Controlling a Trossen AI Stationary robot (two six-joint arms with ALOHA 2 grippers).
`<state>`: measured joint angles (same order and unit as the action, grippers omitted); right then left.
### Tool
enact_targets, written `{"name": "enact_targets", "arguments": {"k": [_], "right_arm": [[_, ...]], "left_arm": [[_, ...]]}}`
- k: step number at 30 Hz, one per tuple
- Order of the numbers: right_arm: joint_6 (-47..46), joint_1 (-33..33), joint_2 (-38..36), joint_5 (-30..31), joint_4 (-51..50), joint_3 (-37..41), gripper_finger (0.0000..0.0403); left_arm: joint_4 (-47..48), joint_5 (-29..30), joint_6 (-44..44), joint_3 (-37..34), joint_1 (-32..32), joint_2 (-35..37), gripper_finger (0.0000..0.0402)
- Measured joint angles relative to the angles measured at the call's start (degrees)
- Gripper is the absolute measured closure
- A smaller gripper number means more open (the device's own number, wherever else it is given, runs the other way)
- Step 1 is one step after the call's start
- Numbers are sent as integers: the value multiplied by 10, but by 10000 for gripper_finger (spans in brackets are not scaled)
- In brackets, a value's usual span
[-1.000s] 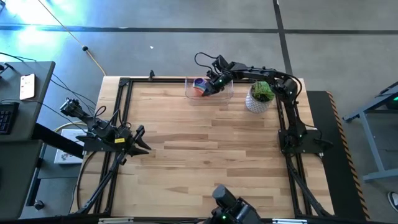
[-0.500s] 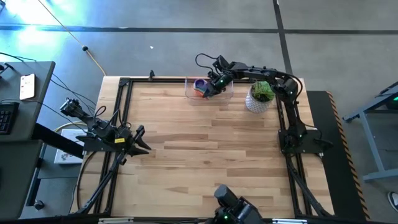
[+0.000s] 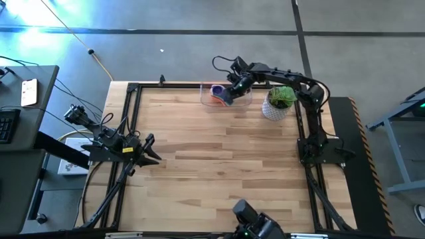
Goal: Nest measuring cups in basket
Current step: Return to Home Position
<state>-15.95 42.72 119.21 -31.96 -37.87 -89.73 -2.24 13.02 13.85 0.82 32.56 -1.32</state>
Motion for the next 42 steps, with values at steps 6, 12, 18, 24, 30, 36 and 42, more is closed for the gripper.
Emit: {"name": "enact_targets", "arguments": {"k": [6, 12, 18, 24, 30, 36, 42], "right_arm": [[27, 0, -19, 53, -21, 0, 155], [34, 0, -51, 89, -19, 0, 155], [43, -1, -77, 89, -22, 0, 155], [99, -14, -129, 89, -17, 0, 155], [159, -40, -231, 90, 54, 47, 155], [91, -57, -398, 111, 256, 246, 155], [80, -70, -561, 120, 392, 418, 156]], "left_arm": [[0, 0, 0, 0, 0, 0, 326], [0, 0, 0, 0, 0, 0, 326], [0, 0, 0, 0, 0, 0, 326], [0, 0, 0, 0, 0, 0, 326], [0, 0, 0, 0, 0, 0, 326], [0, 0, 0, 0, 0, 0, 326], [0, 0, 0, 0, 0, 0, 326]]}}
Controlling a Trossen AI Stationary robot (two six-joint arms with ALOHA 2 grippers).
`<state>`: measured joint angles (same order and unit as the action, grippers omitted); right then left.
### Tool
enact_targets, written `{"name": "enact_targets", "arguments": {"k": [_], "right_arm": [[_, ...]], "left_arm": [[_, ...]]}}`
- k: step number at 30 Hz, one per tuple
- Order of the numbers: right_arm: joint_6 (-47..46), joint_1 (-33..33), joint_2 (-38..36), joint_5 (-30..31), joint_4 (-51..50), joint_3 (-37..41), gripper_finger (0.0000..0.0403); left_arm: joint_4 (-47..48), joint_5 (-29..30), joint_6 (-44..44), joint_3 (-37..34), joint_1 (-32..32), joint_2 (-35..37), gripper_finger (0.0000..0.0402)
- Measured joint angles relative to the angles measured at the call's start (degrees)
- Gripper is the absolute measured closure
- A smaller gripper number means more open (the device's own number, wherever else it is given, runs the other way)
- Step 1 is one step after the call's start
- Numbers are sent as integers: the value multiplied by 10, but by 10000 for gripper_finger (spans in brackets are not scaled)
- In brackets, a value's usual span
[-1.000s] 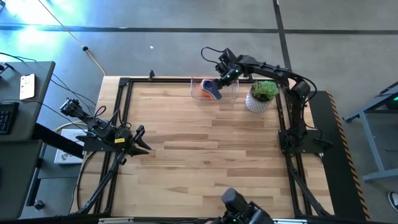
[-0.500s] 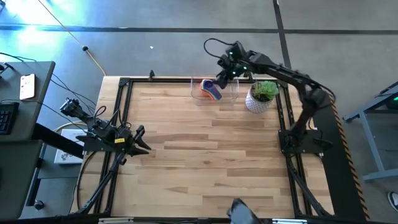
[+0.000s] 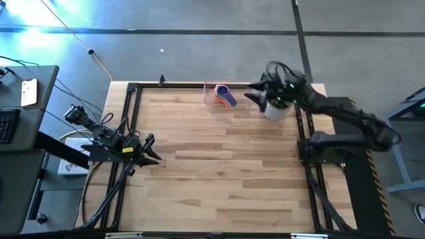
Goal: Nest measuring cups in basket
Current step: Return to Home Position
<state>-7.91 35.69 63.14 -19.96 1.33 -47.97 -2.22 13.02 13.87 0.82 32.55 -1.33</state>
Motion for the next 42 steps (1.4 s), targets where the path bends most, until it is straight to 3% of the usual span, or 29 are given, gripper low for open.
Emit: {"name": "enact_targets", "arguments": {"k": [8, 13, 25, 30, 34, 42], "right_arm": [[-50, -52, -219, 114, 98, 205, 156], [-71, -80, -352, 182, 102, 296, 156], [-15, -91, -590, 210, 102, 442, 155], [-13, -91, -631, 214, 61, 473, 154], [-10, -91, -619, 213, -12, 472, 155], [-27, -93, -559, 180, -13, 471, 155]], "left_arm": [[0, 0, 0, 0, 0, 0, 326], [0, 0, 0, 0, 0, 0, 326], [0, 0, 0, 0, 0, 0, 326], [0, 0, 0, 0, 0, 0, 326], [0, 0, 0, 0, 0, 0, 326], [0, 0, 0, 0, 0, 0, 326]]}}
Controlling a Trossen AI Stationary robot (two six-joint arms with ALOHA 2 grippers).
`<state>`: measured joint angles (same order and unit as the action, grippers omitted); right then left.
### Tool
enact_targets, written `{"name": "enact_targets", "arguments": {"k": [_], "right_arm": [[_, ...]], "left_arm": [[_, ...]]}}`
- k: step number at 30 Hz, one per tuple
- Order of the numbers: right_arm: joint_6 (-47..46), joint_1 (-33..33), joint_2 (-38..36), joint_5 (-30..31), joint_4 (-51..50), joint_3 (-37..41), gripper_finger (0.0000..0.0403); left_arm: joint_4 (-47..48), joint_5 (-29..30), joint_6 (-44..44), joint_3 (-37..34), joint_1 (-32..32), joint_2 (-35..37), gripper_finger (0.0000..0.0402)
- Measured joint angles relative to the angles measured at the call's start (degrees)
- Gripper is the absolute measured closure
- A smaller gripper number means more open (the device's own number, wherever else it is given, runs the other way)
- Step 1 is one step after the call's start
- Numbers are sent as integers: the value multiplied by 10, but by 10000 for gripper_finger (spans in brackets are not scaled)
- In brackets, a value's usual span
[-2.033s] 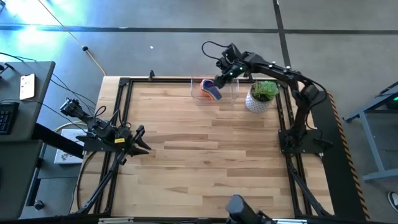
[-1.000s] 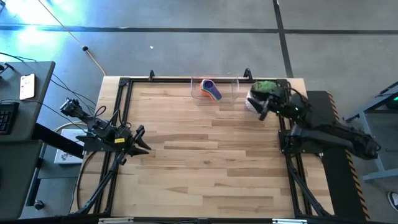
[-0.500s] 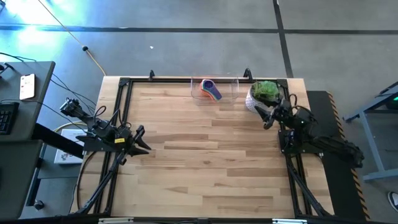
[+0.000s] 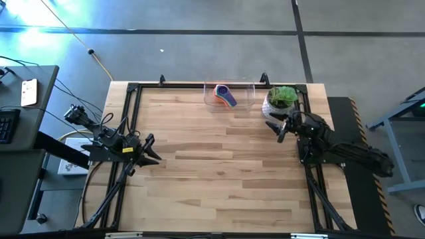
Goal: Nest measuring cups in basket
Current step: Return to Home Position
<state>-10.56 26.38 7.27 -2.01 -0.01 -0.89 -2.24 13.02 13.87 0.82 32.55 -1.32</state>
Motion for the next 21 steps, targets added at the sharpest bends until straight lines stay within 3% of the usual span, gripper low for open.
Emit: {"name": "enact_targets", "arguments": {"k": [7, 21], "right_arm": [[-49, 0, 14, 3, 0, 0, 155], [-44, 0, 14, 3, -1, 0, 155]], "left_arm": [[0, 0, 0, 0, 0, 0, 326], [0, 0, 0, 0, 0, 0, 326]]}}
